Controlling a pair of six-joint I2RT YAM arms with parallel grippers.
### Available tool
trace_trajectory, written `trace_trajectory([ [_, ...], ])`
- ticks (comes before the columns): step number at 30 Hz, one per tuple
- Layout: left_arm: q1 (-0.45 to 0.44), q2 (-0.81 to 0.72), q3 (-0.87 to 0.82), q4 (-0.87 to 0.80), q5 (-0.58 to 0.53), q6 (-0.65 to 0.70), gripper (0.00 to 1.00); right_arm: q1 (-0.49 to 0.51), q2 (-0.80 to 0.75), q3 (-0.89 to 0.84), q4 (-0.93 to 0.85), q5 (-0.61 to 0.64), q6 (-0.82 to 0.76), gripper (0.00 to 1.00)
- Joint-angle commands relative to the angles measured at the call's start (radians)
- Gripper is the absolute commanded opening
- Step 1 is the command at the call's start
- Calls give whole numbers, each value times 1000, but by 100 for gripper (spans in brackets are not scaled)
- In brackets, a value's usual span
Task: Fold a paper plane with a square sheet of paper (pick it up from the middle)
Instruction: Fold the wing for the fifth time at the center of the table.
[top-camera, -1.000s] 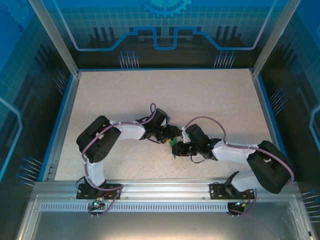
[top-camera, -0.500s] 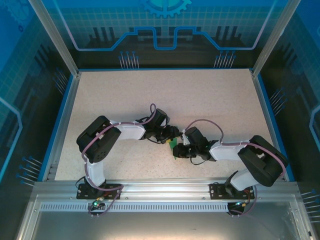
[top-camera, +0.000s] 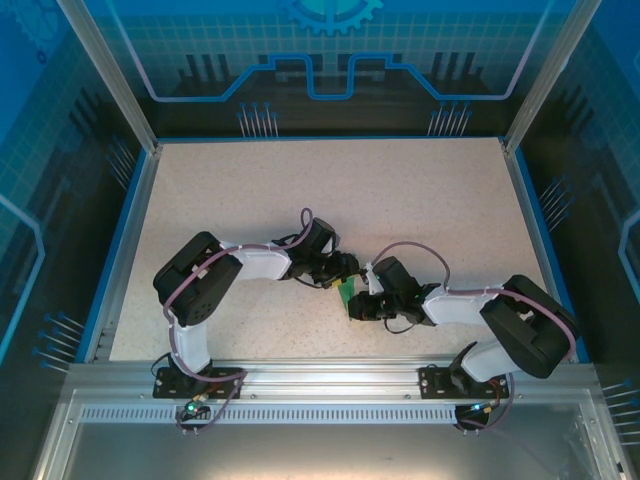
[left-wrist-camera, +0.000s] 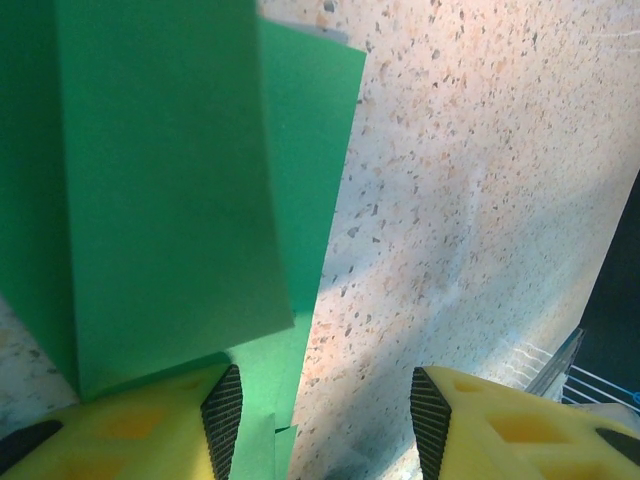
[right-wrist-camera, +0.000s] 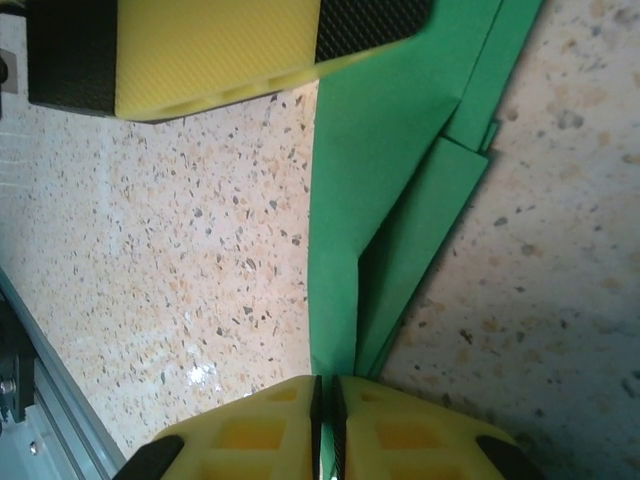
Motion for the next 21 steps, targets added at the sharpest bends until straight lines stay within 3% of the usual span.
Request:
trace_trajectory([
  [1, -3, -14, -4, 18, -7, -12, 53, 31, 32, -28, -184, -81, -45, 14],
  [10, -3, -16, -7, 12, -21, -23, 53, 82, -33, -29, -228, -75, -69, 13],
  [18, -4, -21, -18, 18, -13, -17, 53, 77, -245, 25, -314, 107, -6, 14],
  [21, -3, -21, -21, 21, -13, -18, 53, 61, -290, 23, -269, 142, 31, 17],
])
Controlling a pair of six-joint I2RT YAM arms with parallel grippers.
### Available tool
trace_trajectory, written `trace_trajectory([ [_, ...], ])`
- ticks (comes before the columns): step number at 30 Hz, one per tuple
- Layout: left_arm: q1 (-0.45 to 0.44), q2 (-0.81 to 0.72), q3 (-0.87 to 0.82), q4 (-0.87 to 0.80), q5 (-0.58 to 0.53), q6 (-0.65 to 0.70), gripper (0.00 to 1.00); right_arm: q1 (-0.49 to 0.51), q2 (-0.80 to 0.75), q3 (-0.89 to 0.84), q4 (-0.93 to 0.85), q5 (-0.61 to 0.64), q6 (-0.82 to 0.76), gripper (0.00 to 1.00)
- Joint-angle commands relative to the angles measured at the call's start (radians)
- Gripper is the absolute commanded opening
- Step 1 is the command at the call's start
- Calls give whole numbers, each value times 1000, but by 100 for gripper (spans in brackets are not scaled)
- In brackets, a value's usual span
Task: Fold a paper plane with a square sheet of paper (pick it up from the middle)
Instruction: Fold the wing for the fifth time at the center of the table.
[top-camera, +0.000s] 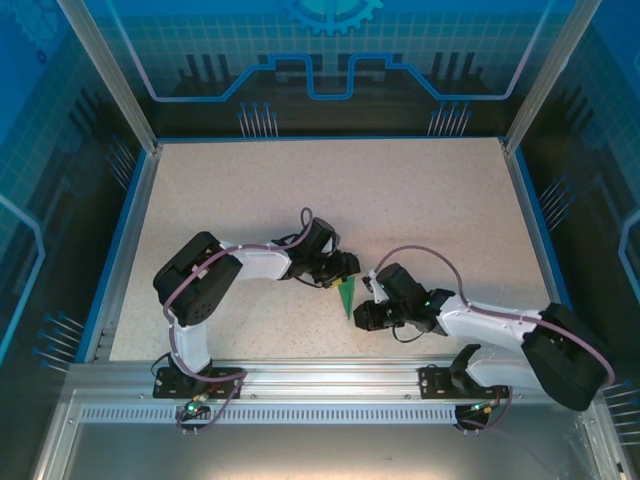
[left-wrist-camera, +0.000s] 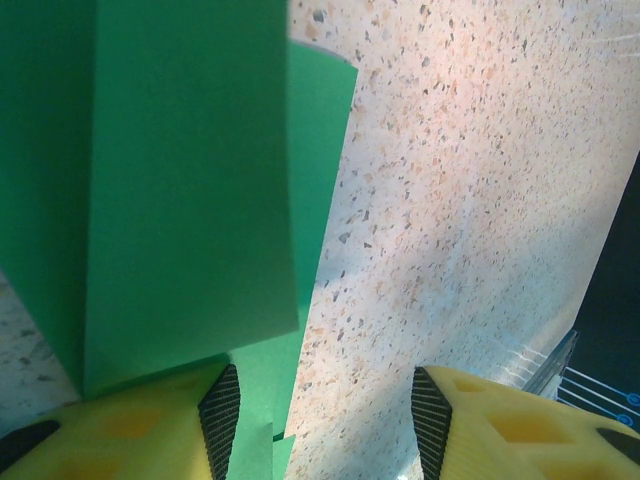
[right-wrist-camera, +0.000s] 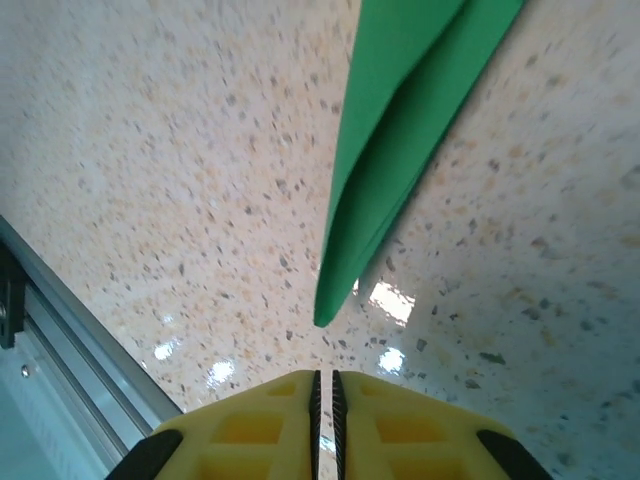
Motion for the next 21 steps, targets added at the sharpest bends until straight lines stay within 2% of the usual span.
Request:
trace_trajectory([
  [1, -4, -21, -21, 13, -12, -16, 53, -15, -31, 27, 11, 55, 54, 17],
  [5, -4, -22, -21, 11, -12, -20, 53, 2, 38, 31, 144, 35, 127, 17],
  [11, -3, -22, -16, 3, -15, -42, 53, 70, 137, 39, 302, 111, 193, 17],
  [15, -4, -25, -18, 2, -16, -43, 54, 72, 183, 33, 309, 168, 204, 16],
  [19, -4, -25, -19, 0, -17, -42, 53, 57, 231, -17, 320, 138, 218, 15],
  [21, -4, -25, -19, 0, -18, -43, 53, 58, 273, -38, 369, 79, 210, 15],
])
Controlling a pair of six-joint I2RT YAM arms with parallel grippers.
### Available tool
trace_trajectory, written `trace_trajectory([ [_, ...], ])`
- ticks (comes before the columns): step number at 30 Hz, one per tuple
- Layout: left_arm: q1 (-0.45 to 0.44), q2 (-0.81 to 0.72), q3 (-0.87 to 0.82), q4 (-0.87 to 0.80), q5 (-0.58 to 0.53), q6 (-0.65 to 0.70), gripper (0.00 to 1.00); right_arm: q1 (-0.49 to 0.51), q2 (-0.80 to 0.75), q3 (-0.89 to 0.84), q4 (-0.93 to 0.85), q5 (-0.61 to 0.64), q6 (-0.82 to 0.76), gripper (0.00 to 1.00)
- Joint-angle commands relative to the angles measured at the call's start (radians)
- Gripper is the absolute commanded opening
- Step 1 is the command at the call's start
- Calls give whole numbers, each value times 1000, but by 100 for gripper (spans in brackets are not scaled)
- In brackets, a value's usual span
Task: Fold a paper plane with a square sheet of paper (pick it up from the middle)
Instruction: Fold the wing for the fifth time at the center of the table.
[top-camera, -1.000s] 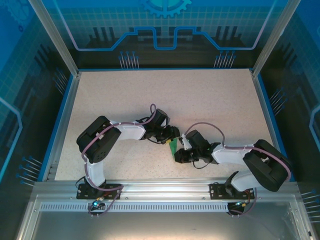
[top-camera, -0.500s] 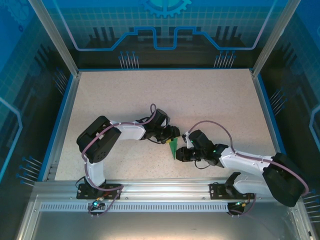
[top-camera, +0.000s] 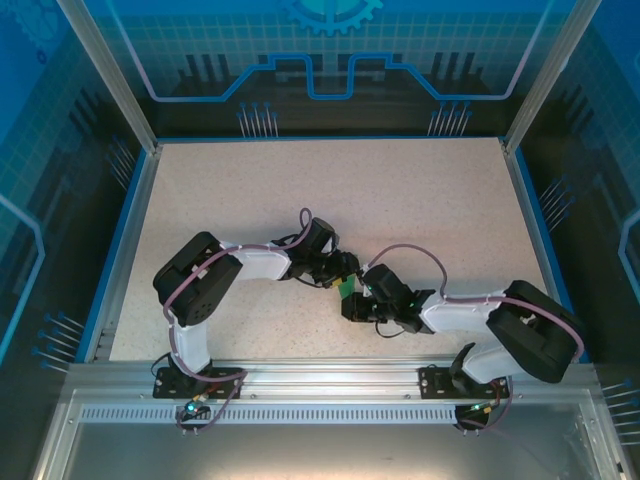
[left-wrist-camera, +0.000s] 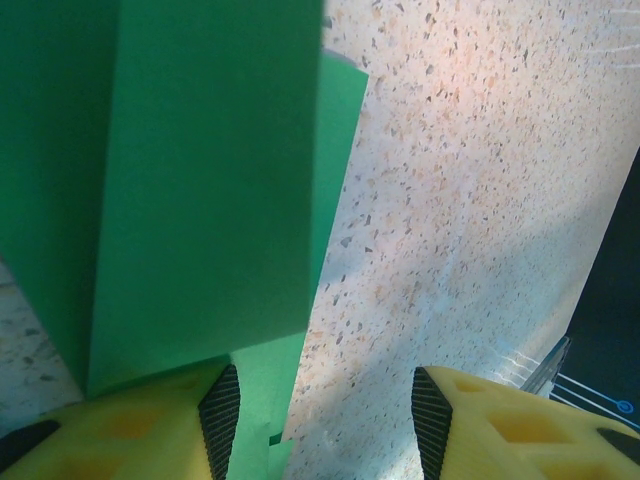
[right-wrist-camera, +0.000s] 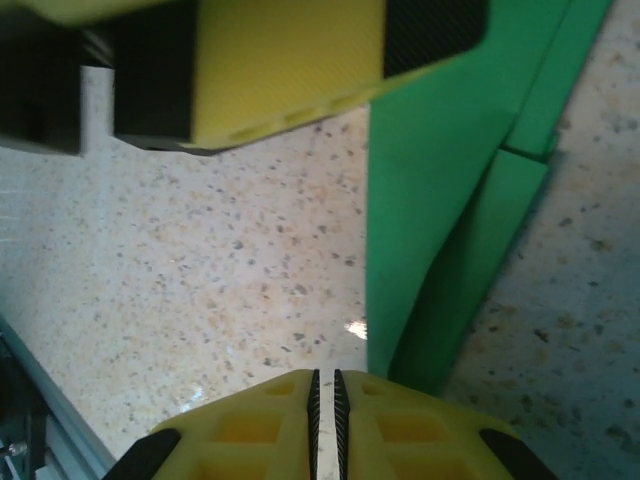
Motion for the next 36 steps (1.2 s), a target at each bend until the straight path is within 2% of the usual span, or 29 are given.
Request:
trace_trajectory([
  [1, -4, -24, -13, -8, -10, -18, 53, 5, 60, -42, 60, -67, 13, 15],
  [4, -4, -25, -10, -13, -12, -16, 53, 15, 69, -53, -17, -84, 18, 14],
  [11, -3, -24, -9, -15, -16, -16, 53, 32, -21, -71, -145, -124, -41, 14],
  [15, -3, -22, -8, -13, -16, -21, 53, 35, -24, -81, -159, -165, -56, 14],
  [20, -3, -30, -16, -15, -22, -28, 54, 30, -42, -99, -164, -157, -42, 13],
  [27, -10, -60, -36, 2, -27, -50, 54, -70, -265, -89, -194, -122, -42, 16],
  [31, -21, -71, -33, 4, -36, -59, 54, -121, -378, -71, -253, -83, -58, 22],
  [36, -27, -67, -34, 12, -46, -76, 54, -112, -350, -54, -158, -109, -44, 24],
])
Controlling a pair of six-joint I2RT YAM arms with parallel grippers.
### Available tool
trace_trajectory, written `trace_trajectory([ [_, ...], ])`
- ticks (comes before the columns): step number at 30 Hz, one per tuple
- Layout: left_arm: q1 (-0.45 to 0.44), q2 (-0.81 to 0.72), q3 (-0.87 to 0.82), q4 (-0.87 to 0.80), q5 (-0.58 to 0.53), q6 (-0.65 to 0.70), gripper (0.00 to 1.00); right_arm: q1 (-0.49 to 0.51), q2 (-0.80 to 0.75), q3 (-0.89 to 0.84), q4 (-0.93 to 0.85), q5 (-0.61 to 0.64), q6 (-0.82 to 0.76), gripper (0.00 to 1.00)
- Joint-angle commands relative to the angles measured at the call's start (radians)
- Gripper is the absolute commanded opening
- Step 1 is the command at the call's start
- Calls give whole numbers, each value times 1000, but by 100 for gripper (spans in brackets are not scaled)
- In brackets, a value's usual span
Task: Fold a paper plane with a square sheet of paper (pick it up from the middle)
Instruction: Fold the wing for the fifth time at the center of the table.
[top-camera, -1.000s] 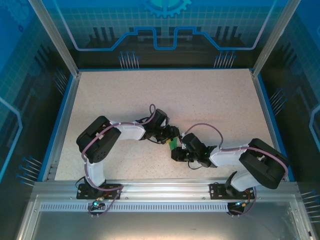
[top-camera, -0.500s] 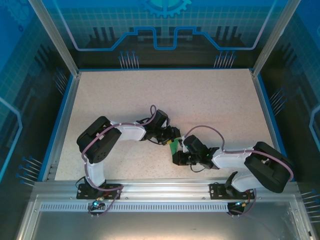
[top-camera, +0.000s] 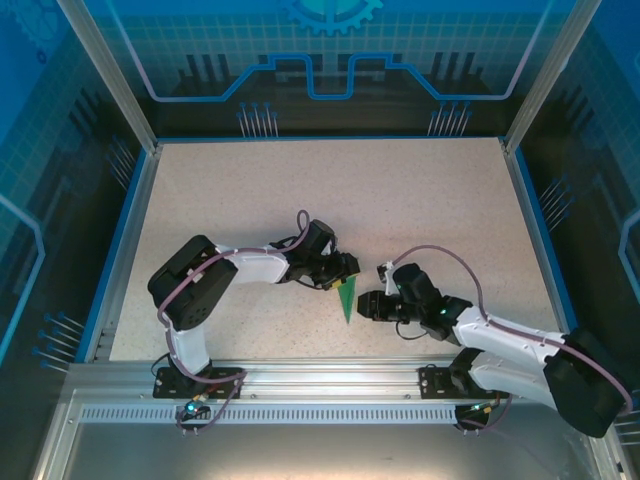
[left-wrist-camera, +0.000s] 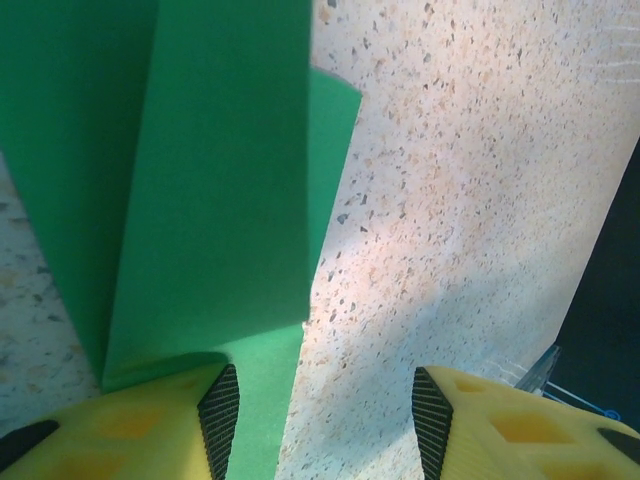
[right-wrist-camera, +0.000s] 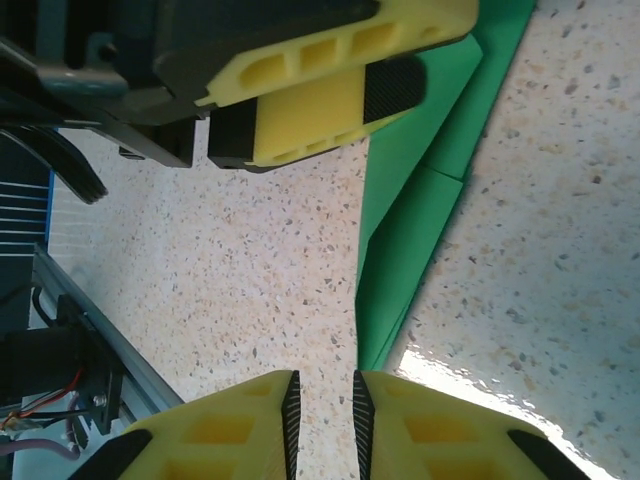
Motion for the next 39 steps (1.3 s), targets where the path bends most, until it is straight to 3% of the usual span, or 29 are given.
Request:
trace_trajectory([
  [1, -8, -23, -7, 13, -16, -25, 54, 12, 41, 36, 44, -11, 4, 24],
  [9, -11, -17, -12, 25, -20, -35, 54, 104, 229, 95, 180, 61, 42, 21],
  [12, -10, -12, -12, 26, -20, -38, 54, 112, 297, 97, 262, 77, 60, 20],
  [18, -10, -13, -13, 27, -20, -38, 54, 103, 381, 77, 259, 136, 71, 17],
  [32, -9, -46, 15, 12, -28, 0, 56, 8, 371, -1, 72, 32, -47, 14],
  [39, -9, -47, 19, -14, -33, 12, 56, -3, 333, 11, 94, 0, -33, 14],
])
